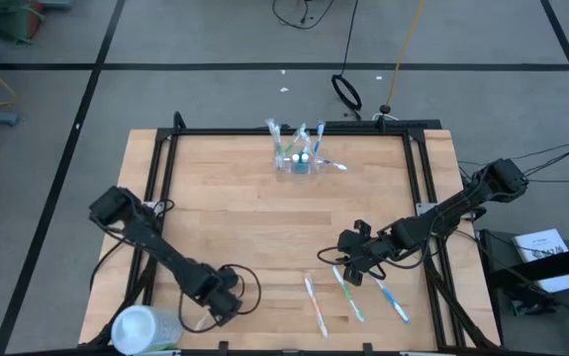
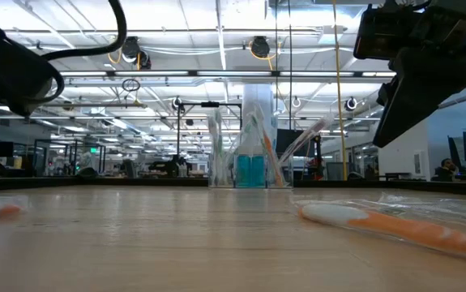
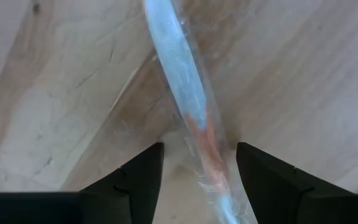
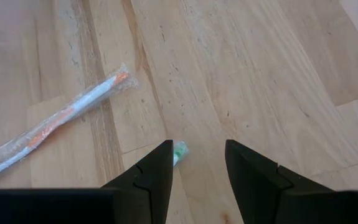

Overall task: Pick & Place toothbrushing station
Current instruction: Put the orange toothbrush into the transparent organizer

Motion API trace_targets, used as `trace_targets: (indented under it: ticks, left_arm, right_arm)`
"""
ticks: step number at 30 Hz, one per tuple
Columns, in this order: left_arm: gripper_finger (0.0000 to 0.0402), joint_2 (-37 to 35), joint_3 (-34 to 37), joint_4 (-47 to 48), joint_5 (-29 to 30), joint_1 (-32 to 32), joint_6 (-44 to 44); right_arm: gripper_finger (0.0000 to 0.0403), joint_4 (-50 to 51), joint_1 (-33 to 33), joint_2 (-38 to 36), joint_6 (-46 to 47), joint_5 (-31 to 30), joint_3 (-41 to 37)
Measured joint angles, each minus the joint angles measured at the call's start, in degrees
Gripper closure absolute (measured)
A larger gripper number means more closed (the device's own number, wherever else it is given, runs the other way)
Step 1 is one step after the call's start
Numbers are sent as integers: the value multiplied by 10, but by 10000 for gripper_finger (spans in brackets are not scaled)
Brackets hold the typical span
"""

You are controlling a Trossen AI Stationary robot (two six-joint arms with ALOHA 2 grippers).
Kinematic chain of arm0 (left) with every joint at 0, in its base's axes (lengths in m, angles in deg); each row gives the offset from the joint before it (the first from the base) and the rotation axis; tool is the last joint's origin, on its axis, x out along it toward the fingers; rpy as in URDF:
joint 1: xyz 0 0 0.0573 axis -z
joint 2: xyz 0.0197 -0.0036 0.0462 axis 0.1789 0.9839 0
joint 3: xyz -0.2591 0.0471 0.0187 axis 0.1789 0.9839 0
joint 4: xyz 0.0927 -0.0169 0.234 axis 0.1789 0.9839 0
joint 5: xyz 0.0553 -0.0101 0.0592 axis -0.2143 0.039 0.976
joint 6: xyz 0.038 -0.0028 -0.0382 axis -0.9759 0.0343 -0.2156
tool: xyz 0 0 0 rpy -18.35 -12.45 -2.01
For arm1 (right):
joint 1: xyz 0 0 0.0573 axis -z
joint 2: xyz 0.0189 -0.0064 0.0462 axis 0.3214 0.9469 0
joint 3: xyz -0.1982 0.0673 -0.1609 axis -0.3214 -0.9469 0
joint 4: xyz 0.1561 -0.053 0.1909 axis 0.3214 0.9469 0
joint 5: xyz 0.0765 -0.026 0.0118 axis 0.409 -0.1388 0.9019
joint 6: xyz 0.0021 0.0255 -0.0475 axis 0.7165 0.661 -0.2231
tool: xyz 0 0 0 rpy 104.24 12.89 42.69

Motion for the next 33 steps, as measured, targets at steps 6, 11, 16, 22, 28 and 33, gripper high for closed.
trace_targets:
  ticks: [6, 11, 16, 22, 28, 33]
  left_arm:
    - [245, -3, 2, 16, 12, -13, -47]
    - [331, -3, 2, 45, 13, -30, -126]
    - [390, 0, -11, 48, -37, -61, -223]
    - [374, 0, -72, 84, 20, -89, -335]
    - [394, -1, -142, 118, 230, -113, -421]
    - [377, -1, -183, 101, 435, -125, -495]
  right_arm:
    - [266, -15, 0, 0, -25, -34, 0]
    - [266, -75, 10, 0, -123, -64, 0]
    - [266, -248, 45, 0, -286, -169, 0]
    - [266, -417, 124, 0, -359, -97, -12]
    - [266, -419, 172, 0, -370, 3, -15]
    - [266, -421, 180, 0, -340, 4, -41]
